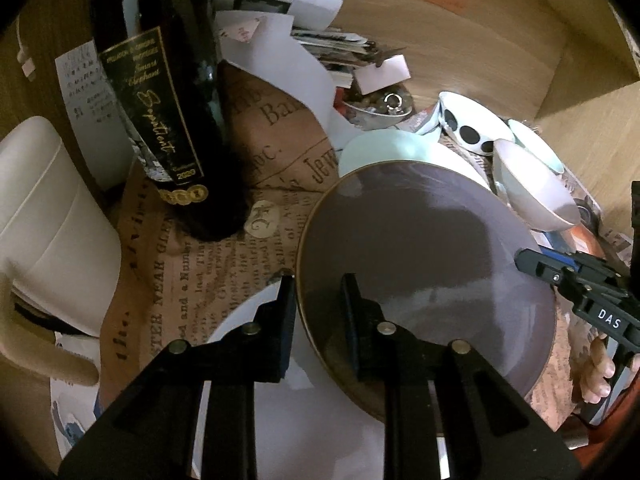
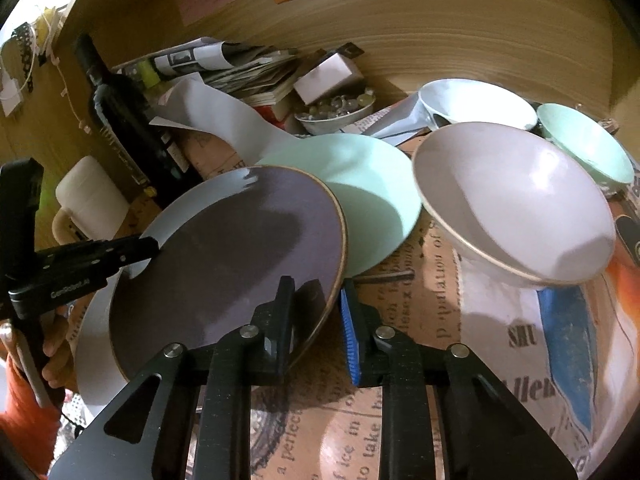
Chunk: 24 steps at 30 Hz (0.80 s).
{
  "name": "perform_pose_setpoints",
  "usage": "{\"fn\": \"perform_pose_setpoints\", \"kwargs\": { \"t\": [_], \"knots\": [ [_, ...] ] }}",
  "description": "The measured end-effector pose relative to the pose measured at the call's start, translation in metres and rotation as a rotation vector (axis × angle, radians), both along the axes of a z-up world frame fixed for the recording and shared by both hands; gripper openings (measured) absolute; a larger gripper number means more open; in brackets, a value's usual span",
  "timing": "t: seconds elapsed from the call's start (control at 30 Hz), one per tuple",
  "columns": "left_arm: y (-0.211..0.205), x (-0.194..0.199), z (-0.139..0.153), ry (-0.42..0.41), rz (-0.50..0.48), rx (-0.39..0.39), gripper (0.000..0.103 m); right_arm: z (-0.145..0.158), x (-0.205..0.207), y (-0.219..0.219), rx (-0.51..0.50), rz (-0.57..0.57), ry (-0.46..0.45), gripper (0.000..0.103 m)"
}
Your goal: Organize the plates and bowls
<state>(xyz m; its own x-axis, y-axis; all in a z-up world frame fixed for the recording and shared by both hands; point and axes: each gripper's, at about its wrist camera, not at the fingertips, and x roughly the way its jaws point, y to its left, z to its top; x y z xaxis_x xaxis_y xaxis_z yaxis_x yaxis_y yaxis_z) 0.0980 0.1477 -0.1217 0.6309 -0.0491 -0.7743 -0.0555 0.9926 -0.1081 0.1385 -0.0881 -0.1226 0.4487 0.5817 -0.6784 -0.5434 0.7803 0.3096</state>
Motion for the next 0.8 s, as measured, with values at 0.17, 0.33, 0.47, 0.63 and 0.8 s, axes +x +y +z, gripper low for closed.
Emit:
{"fn": "perform_pose_setpoints", "kwargs": {
  "t": [0.17,0.33,0.47,0.63,0.8],
  "knots": [
    [-0.012,-0.009,0.010,-0.044,0.002,0.010,0.022,0.003,-0.007,-0.012,0.004,-0.008,-0.014,0.020],
    [-0.023,-0.015,0.015,-0.056,-0.002,-0.011,0.022,0.006,-0.014,-0.026,0.022,-0.021,-0.016,0.020],
    [-0.035,-0.019,0.015,-0.055,-0.005,-0.010,0.022,0.005,-0.021,-0.038,0.021,-0.034,-0.021,0.020],
    [-0.049,-0.026,0.017,-0.060,-0.011,-0.028,0.022,0.004,-0.028,-0.055,0.032,-0.049,-0.014,0.020],
    [-0.068,-0.033,0.020,-0.072,-0.024,-0.027,0.022,0.007,-0.034,-0.075,0.050,-0.073,-0.027,0.020]
  ]
}}
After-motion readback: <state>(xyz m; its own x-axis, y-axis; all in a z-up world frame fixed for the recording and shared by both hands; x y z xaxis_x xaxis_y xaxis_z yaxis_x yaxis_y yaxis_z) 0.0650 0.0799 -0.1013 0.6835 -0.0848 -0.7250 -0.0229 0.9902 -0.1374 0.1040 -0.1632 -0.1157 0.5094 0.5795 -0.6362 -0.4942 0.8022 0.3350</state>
